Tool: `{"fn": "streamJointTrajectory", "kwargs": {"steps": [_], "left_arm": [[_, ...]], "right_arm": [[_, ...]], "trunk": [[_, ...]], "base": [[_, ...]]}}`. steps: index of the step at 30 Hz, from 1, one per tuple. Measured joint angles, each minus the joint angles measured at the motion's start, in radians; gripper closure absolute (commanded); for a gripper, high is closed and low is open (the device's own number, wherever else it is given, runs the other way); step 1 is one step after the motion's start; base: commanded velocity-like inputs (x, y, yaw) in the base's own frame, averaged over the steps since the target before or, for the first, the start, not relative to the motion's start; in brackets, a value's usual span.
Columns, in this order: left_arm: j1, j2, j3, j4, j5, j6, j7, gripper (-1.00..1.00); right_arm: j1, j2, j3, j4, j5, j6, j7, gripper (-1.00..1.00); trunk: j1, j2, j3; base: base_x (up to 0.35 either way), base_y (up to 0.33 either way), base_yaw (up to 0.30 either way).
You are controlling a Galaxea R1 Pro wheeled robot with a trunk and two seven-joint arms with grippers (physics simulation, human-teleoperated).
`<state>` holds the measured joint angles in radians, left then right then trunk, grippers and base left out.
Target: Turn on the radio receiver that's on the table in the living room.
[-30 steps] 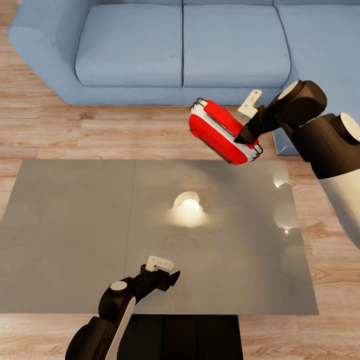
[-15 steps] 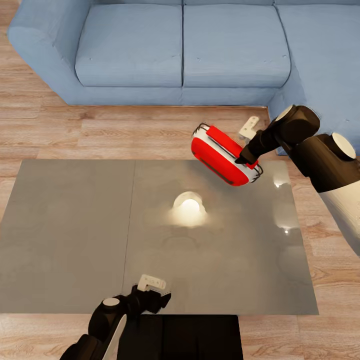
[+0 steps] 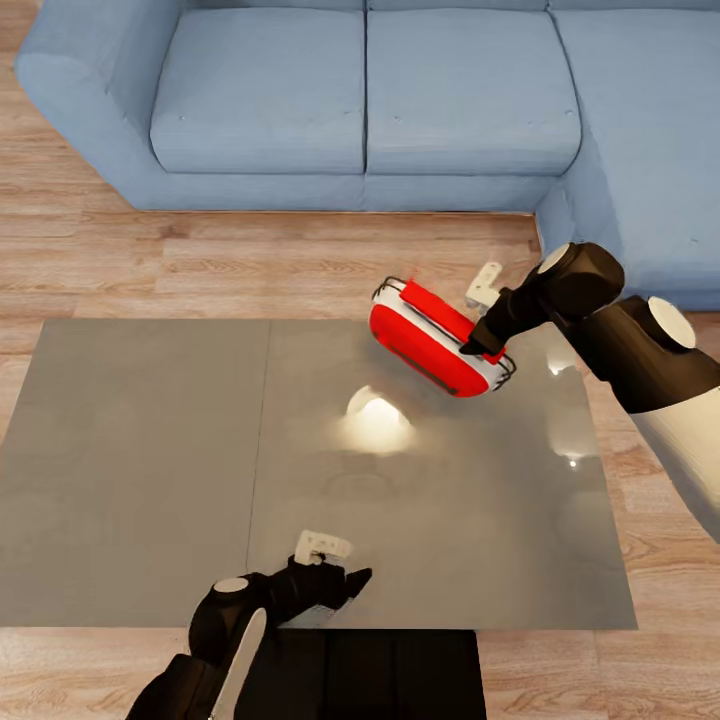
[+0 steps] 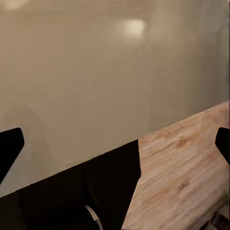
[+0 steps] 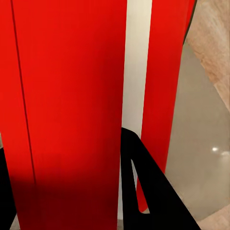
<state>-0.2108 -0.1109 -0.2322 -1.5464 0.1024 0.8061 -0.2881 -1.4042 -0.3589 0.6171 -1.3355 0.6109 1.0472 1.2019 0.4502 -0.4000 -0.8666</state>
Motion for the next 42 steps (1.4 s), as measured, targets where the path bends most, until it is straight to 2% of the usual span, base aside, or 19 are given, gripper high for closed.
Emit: {"fn": "streamJointTrajectory", "kwargs": {"steps": [1,2,5,8,11,14,17,18,21,24,26,28,29,30,31,32,37,39,42], "left_arm": [[-0.089,-0.044,-0.003,0.000,0.117,0.077,-0.262,-1.00],[-0.253,-0.050,0.000,0.000,0.171,0.089,-0.303,-1.00],[-0.316,-0.050,0.001,0.000,0.305,0.120,-0.310,-1.00],[-0.402,-0.048,0.020,0.000,0.386,0.161,-0.312,-1.00],[-0.520,-0.044,0.125,0.000,0.423,0.221,-0.312,-1.00],[-0.549,-0.032,0.167,0.000,0.431,0.231,-0.312,-1.00],[-0.564,0.002,0.193,0.001,0.463,0.235,-0.312,-1.00],[-0.577,0.041,0.200,0.002,0.511,0.236,-0.312,-1.00],[-0.600,0.097,0.220,0.002,0.585,0.237,-0.311,-1.00],[-0.644,0.161,0.264,0.008,0.708,0.238,-0.304,-1.00],[-0.674,0.184,0.273,0.012,0.762,0.239,-0.268,-1.00],[-0.721,0.194,0.278,0.020,0.852,0.240,-0.153,-1.00],[-0.739,0.197,0.279,0.023,0.902,0.240,-0.106,-1.00],[-0.766,0.200,0.279,0.026,0.987,0.240,-0.032,-1.00],[-0.777,0.201,0.279,0.027,1.017,0.240,-0.002,-1.00],[-0.804,0.203,0.279,0.028,1.104,0.240,0.084,-1.00],[-0.868,0.199,0.274,0.028,1.324,0.236,0.319,-1.00],[-0.878,0.196,0.272,0.028,1.374,0.234,0.377,-1.00],[-0.882,0.194,0.269,0.027,1.404,0.233,0.412,-1.00]], "right_arm": [[0.032,0.000,0.000,-0.048,0.093,0.000,0.019,1.00],[0.033,-0.001,0.000,-0.050,0.120,-0.004,0.019,1.00],[0.037,-0.008,0.002,-0.052,0.139,0.000,0.016,1.00],[0.041,-0.011,0.006,-0.059,0.200,-0.002,0.006,1.00],[0.052,-0.011,0.012,-0.092,0.341,-0.015,-0.095,1.00],[0.084,-0.011,0.015,-0.108,0.336,0.000,-0.189,1.00],[0.174,-0.007,0.025,-0.117,0.364,0.000,-0.397,1.00],[0.247,-0.002,0.053,-0.121,0.356,-0.006,-0.589,1.00],[0.334,0.001,0.092,-0.122,0.346,0.000,-0.817,1.00],[0.432,0.008,0.148,-0.125,0.356,0.000,-1.059,1.00],[0.474,0.035,0.186,-0.127,0.331,0.000,-1.167,1.00],[0.540,0.090,0.229,-0.127,0.347,-0.001,-1.372,1.00],[0.572,0.108,0.237,-0.126,0.367,0.000,-1.455,1.00],[0.618,0.131,0.242,-0.124,0.364,0.000,-1.564,1.00],[0.635,0.137,0.252,-0.122,0.351,-0.002,-1.598,1.00],[0.669,0.148,0.255,-0.119,0.319,-0.006,-1.678,1.00],[0.750,0.164,0.300,-0.087,0.335,-0.003,-1.872,1.00],[0.775,0.183,0.333,-0.040,0.317,-0.013,-1.930,1.00],[0.793,0.249,0.354,0.090,0.319,-0.012,-1.994,1.00]], "trunk": [[-0.001,0.000,0.000],[0.000,0.000,0.000],[0.000,0.000,0.000],[0.000,0.000,0.000],[0.000,0.000,0.000],[0.000,0.000,0.000],[0.000,0.000,0.000],[0.000,0.000,0.000],[0.000,0.000,0.000],[0.000,0.000,0.000],[0.000,0.000,0.000],[0.000,0.000,0.000],[0.000,0.000,0.000],[0.000,0.000,0.000],[0.000,0.000,0.000],[0.000,0.000,0.000],[0.000,0.000,0.000],[0.000,0.000,0.000],[0.000,0.000,0.000]], "base": [[0.000,0.000,0.000],[0.000,0.000,0.000],[0.000,0.000,0.000],[0.000,0.000,0.000],[0.000,0.000,0.000],[0.000,0.000,0.000],[0.000,0.000,0.000],[0.000,0.000,0.000],[0.000,0.000,0.000],[0.000,0.000,0.000],[0.000,0.000,0.000],[0.000,0.000,0.000],[0.000,0.000,0.000],[0.000,0.000,0.000],[0.000,0.000,0.000],[0.000,0.000,0.000],[0.000,0.000,0.000],[0.000,0.000,0.000],[0.000,0.000,0.000]]}}
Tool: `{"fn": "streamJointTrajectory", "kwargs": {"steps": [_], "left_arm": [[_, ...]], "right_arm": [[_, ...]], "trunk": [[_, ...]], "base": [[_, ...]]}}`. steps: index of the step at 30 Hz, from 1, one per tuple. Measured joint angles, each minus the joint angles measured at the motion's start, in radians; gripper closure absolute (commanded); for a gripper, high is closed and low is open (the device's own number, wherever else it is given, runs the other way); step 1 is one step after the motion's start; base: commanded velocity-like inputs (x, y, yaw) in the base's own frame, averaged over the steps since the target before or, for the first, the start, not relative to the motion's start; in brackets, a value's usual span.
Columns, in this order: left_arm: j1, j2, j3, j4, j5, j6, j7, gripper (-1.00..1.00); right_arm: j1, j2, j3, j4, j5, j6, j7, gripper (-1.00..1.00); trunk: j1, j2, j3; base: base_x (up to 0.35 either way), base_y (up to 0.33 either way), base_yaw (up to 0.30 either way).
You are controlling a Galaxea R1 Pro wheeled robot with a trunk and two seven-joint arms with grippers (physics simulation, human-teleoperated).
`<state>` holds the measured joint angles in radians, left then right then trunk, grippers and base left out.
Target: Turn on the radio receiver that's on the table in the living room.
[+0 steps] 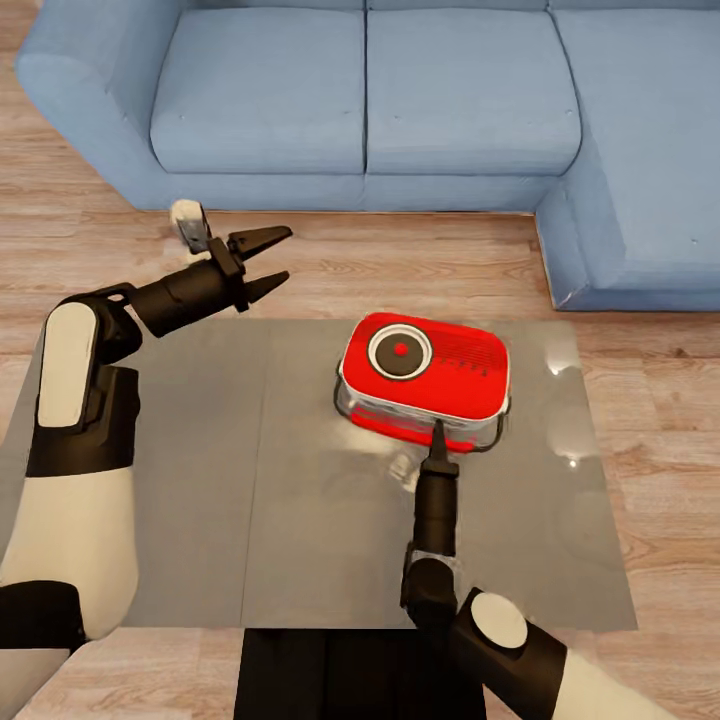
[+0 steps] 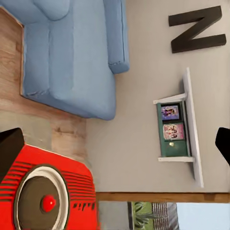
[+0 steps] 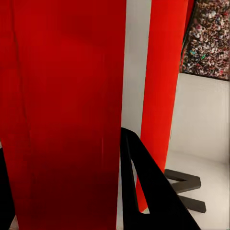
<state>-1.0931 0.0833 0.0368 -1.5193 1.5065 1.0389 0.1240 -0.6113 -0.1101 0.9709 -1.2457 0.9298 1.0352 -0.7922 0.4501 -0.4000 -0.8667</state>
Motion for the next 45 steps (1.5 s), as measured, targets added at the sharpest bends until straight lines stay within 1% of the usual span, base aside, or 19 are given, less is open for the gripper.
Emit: {"fn": "streamJointTrajectory", "kwargs": {"steps": [2,3,5,6,8,9,12,16,17,19,22,28,32,37,39,40,41,42,45], "left_arm": [[-0.001,-0.002,-0.014,-0.001,0.006,-0.001,0.008,-1.00],[-0.002,-0.008,-0.044,-0.001,0.009,-0.001,0.017,-1.00],[-0.002,-0.014,-0.107,0.000,0.010,-0.002,0.051,-1.00],[-0.002,-0.017,-0.138,0.000,0.010,-0.002,0.078,-1.00],[-0.001,-0.026,-0.188,0.000,0.011,-0.002,0.145,-1.00],[-0.001,-0.031,-0.204,0.001,0.011,-0.002,0.178,-1.00],[-0.002,-0.049,-0.233,0.001,0.012,-0.002,0.253,-1.00],[-0.001,-0.065,-0.268,0.002,0.012,-0.002,0.287,-1.00],[-0.002,-0.066,-0.279,0.002,0.013,-0.002,0.299,1.00],[-0.001,-0.068,-0.293,0.002,0.013,-0.002,0.325,1.00],[-0.001,-0.067,-0.299,0.002,0.016,-0.002,0.343,1.00],[-0.001,-0.064,-0.304,0.001,0.056,-0.002,0.351,1.00],[-0.001,-0.062,-0.304,0.001,0.061,-0.002,0.352,1.00],[-0.002,-0.069,-0.303,0.001,0.062,-0.002,0.353,1.00],[-0.002,-0.070,-0.304,0.002,0.063,-0.002,0.354,1.00],[-0.001,-0.070,-0.304,0.002,0.063,-0.002,0.354,1.00],[-0.002,-0.070,-0.304,0.002,0.063,-0.002,0.355,1.00],[-0.002,-0.069,-0.304,0.002,0.063,-0.002,0.355,1.00],[-0.001,-0.066,-0.305,0.002,0.063,-0.002,0.355,1.00]], "right_arm": [[0.004,0.051,0.004,0.097,-0.015,-0.007,-0.038,1.00],[0.007,0.087,0.005,0.152,-0.015,-0.006,-0.071,1.00],[0.014,0.129,0.006,0.195,0.008,-0.002,-0.115,1.00],[0.021,0.144,0.007,0.206,0.011,-0.008,-0.129,1.00],[0.031,0.162,0.007,0.219,0.000,-0.017,-0.145,1.00],[0.033,0.168,0.007,0.222,-0.001,-0.019,-0.150,1.00],[0.037,0.180,0.007,0.225,0.003,-0.018,-0.156,1.00],[0.037,0.189,0.007,0.222,0.005,-0.012,-0.162,1.00],[0.038,0.190,0.007,0.219,0.003,-0.012,-0.165,1.00],[0.038,0.192,0.007,0.215,0.005,-0.009,-0.169,1.00],[0.038,0.192,0.007,0.214,0.002,-0.009,-0.172,1.00],[0.038,0.191,0.007,0.213,0.002,-0.008,-0.173,1.00],[0.038,0.191,0.007,0.213,0.002,-0.008,-0.173,1.00],[0.038,0.191,0.007,0.212,0.003,-0.008,-0.174,1.00],[0.038,0.191,0.007,0.199,0.000,-0.008,-0.174,1.00],[0.038,0.191,0.007,0.195,0.006,-0.005,-0.174,1.00],[0.038,0.191,0.007,0.177,0.001,-0.005,-0.174,1.00],[0.038,0.191,0.008,0.175,0.011,0.000,-0.174,1.00],[0.038,0.191,0.007,0.172,-0.002,-0.005,-0.173,1.00]], "trunk": [[0.000,0.000,0.000],[0.000,0.000,0.000],[0.000,0.000,0.000],[0.000,0.000,0.000],[0.000,0.000,0.000],[0.000,0.000,0.000],[0.000,0.000,0.000],[0.000,0.000,0.000],[0.000,0.000,0.000],[0.000,0.000,0.000],[0.000,0.000,0.000],[0.000,0.000,0.000],[0.000,0.000,0.000],[0.000,0.000,0.000],[0.000,0.000,0.000],[0.000,0.000,0.000],[0.000,0.000,0.000],[0.000,0.000,0.000],[0.000,0.000,0.000]], "base": [[0.000,0.000,0.000],[0.000,0.000,0.000],[0.000,0.000,0.000],[0.000,0.000,0.000],[0.000,0.000,0.000],[0.000,0.000,0.000],[0.000,0.000,0.000],[0.000,0.000,0.000],[0.000,0.000,0.000],[0.000,0.000,0.000],[0.000,0.000,0.000],[0.000,0.000,0.000],[0.000,0.000,0.000],[0.000,0.000,0.000],[0.000,0.000,0.000],[0.000,0.000,0.000],[0.000,0.000,0.000],[0.000,0.000,0.000],[0.000,0.000,0.000]]}}
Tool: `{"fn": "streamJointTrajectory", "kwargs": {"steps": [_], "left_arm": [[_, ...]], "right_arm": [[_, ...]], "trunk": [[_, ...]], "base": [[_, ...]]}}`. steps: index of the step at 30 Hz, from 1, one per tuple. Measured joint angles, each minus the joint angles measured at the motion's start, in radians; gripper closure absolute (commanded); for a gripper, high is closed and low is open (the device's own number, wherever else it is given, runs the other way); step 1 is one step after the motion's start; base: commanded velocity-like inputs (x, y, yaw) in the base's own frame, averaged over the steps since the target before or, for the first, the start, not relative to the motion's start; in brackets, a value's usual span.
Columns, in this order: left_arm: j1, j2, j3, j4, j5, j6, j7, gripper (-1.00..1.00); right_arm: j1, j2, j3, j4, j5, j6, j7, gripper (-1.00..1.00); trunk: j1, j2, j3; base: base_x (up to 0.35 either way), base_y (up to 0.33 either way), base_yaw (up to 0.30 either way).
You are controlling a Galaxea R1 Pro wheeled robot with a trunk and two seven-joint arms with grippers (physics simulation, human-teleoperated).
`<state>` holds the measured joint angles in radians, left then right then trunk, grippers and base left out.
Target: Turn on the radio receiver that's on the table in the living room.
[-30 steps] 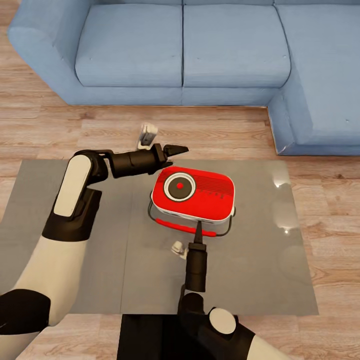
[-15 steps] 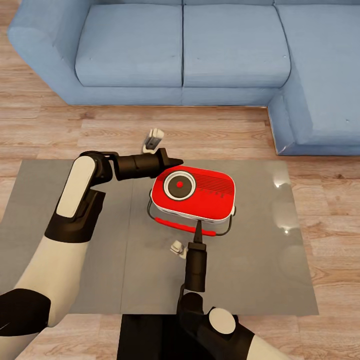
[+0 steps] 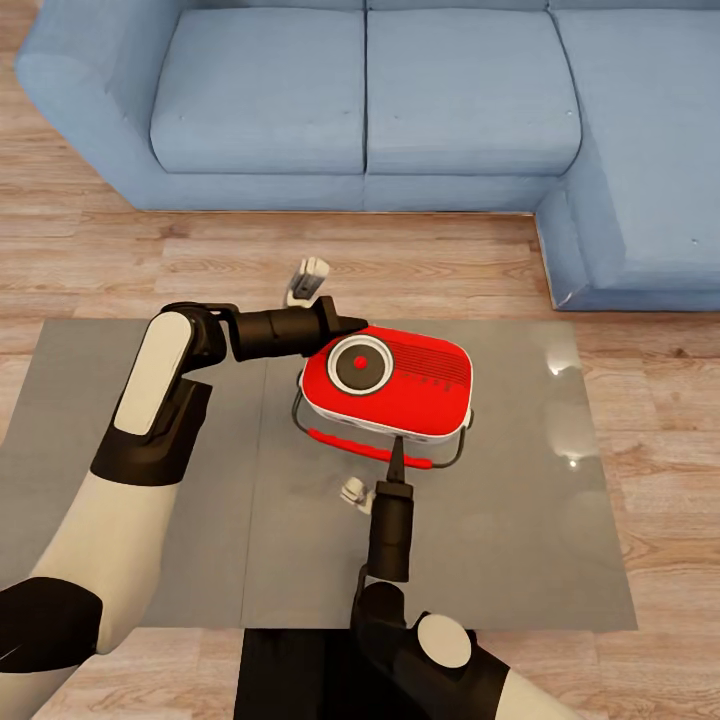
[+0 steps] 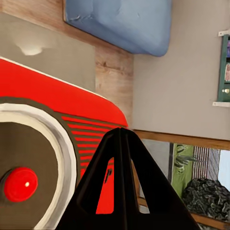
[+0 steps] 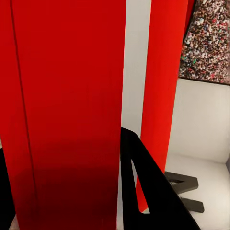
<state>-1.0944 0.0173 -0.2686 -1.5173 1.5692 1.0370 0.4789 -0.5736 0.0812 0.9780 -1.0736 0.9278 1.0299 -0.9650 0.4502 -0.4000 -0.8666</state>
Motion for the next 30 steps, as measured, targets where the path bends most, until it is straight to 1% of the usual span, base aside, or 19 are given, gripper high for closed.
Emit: {"fn": "streamJointTrajectory", "kwargs": {"steps": [2,5,10,12,15,17,19,20,22,23,24,27,29,30], "left_arm": [[0.000,-0.001,-0.001,0.001,0.000,0.000,0.001,1.00],[-0.001,0.002,-0.001,0.003,0.000,0.000,0.005,1.00],[0.000,0.008,0.001,0.005,0.010,0.002,0.059,1.00],[0.000,0.009,0.002,0.006,0.012,0.002,0.069,1.00],[0.000,0.008,0.002,0.006,0.016,0.002,0.076,1.00],[-0.001,0.008,0.002,0.007,0.017,0.002,0.100,1.00],[0.000,0.006,0.003,0.012,0.020,0.002,0.146,1.00],[0.000,0.004,0.004,0.014,0.036,0.001,0.181,1.00],[-0.001,0.002,0.004,0.018,0.074,0.001,0.214,1.00],[-0.001,0.003,0.004,0.020,0.103,0.000,0.238,1.00],[-0.001,0.003,0.003,0.021,0.109,0.000,0.245,1.00],[-0.001,0.005,0.003,0.020,0.128,0.000,0.292,1.00],[-0.001,0.005,0.003,0.020,0.156,0.000,0.318,1.00],[-0.001,0.006,0.003,0.020,0.162,0.000,0.321,1.00]], "right_arm": [[0.000,0.000,0.000,0.002,0.002,0.003,0.000,1.00],[0.000,0.000,0.001,0.007,-0.009,0.006,0.000,1.00],[0.000,0.000,0.010,0.000,-0.005,0.007,-0.001,1.00],[0.000,0.003,0.019,-0.002,-0.003,0.006,-0.003,1.00],[0.000,0.018,0.046,-0.004,0.005,0.008,-0.004,1.00],[0.000,0.022,0.059,-0.004,0.005,0.009,-0.004,1.00],[0.000,0.024,0.062,-0.004,-0.001,0.006,-0.004,1.00],[0.000,0.024,0.063,-0.004,-0.001,0.007,-0.004,1.00],[0.000,0.024,0.064,-0.004,0.002,0.008,-0.004,1.00],[0.000,0.025,0.064,-0.004,0.000,0.007,-0.004,1.00],[0.000,0.025,0.064,-0.004,0.000,0.007,-0.004,1.00],[0.000,0.025,0.065,-0.004,0.001,0.008,-0.004,1.00],[0.000,0.025,0.065,-0.004,0.000,0.007,-0.004,1.00],[0.000,0.025,0.065,-0.004,0.000,0.007,-0.004,1.00]], "trunk": [[0.000,0.000,0.000],[0.000,0.000,0.000],[0.000,0.000,0.000],[0.000,0.000,0.000],[0.000,0.000,0.000],[0.000,0.000,0.000],[0.000,0.000,0.000],[0.000,0.000,0.000],[0.000,0.000,0.000],[0.000,0.000,0.000],[0.000,0.000,0.000],[0.000,0.000,0.000],[0.000,0.000,0.000],[0.000,0.000,0.000]], "base": [[0.000,0.000,0.000],[0.000,0.000,0.000],[0.000,0.000,0.000],[0.000,0.000,0.000],[0.000,0.000,0.000],[0.000,0.000,0.000],[0.000,0.000,0.000],[0.000,0.000,0.000],[0.000,0.000,0.000],[0.000,0.000,0.000],[0.000,0.000,0.000],[0.000,0.000,0.000],[0.000,0.000,0.000],[0.000,0.000,0.000]]}}
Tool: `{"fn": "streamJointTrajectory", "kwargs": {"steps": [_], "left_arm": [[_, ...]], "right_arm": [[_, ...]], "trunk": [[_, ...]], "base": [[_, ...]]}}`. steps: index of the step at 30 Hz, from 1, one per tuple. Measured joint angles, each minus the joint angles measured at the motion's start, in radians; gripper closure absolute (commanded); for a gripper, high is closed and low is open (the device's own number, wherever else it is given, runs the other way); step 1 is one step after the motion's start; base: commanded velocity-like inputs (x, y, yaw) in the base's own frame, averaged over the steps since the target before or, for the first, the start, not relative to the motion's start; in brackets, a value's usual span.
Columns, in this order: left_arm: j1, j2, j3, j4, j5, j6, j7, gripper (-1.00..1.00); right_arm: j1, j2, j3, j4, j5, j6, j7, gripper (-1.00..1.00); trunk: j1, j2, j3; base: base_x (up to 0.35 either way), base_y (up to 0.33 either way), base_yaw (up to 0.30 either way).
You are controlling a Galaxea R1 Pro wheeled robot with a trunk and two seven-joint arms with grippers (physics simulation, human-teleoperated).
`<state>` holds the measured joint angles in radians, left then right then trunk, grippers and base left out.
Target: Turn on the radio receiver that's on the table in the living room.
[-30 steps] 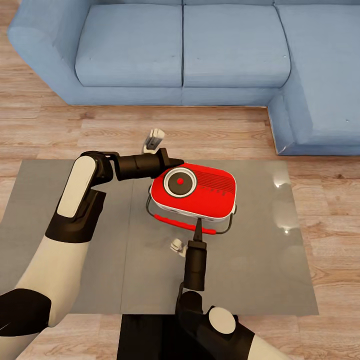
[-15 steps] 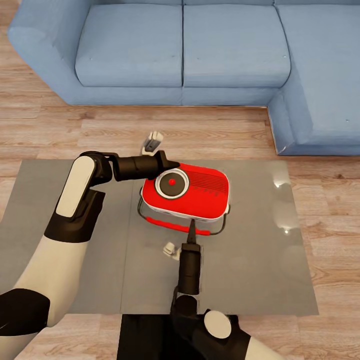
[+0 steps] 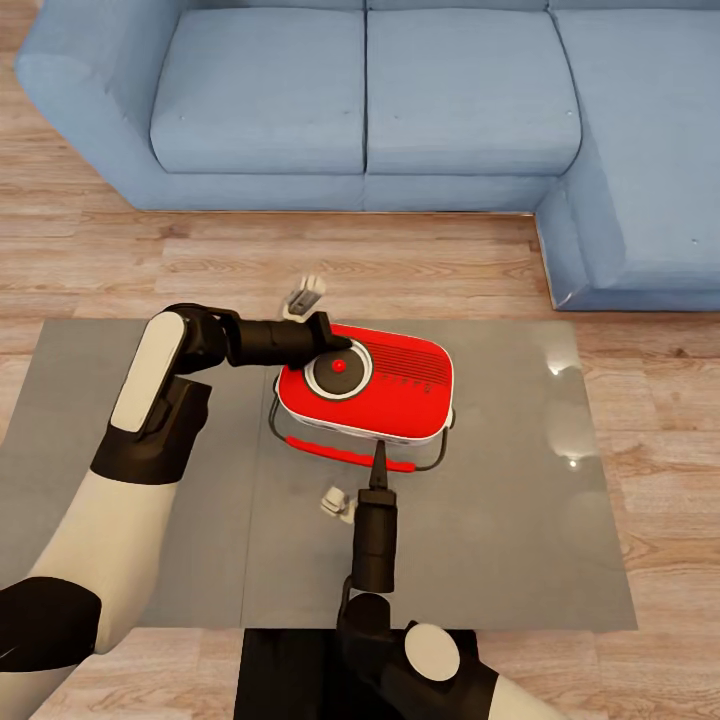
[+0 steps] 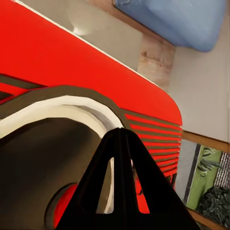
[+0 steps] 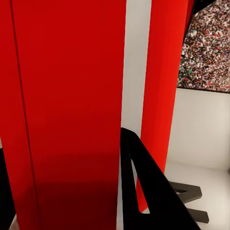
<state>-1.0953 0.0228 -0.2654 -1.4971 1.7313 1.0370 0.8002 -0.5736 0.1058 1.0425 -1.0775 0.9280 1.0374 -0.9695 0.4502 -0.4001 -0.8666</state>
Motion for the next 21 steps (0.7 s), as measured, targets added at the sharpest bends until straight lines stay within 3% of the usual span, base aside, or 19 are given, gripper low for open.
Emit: {"fn": "streamJointTrajectory", "kwargs": {"steps": [7,21], "left_arm": [[0.000,-0.002,-0.001,-0.004,0.027,0.000,0.011,1.00],[0.001,-0.002,-0.003,-0.007,0.032,-0.002,0.011,1.00]], "right_arm": [[0.000,-0.001,-0.001,0.000,0.001,0.000,0.000,1.00],[0.000,-0.005,-0.003,0.002,-0.007,0.000,0.001,1.00]], "trunk": [[0.000,0.000,0.000],[0.000,0.000,0.000]], "base": [[0.000,0.000,0.000],[0.000,0.000,0.000]]}}
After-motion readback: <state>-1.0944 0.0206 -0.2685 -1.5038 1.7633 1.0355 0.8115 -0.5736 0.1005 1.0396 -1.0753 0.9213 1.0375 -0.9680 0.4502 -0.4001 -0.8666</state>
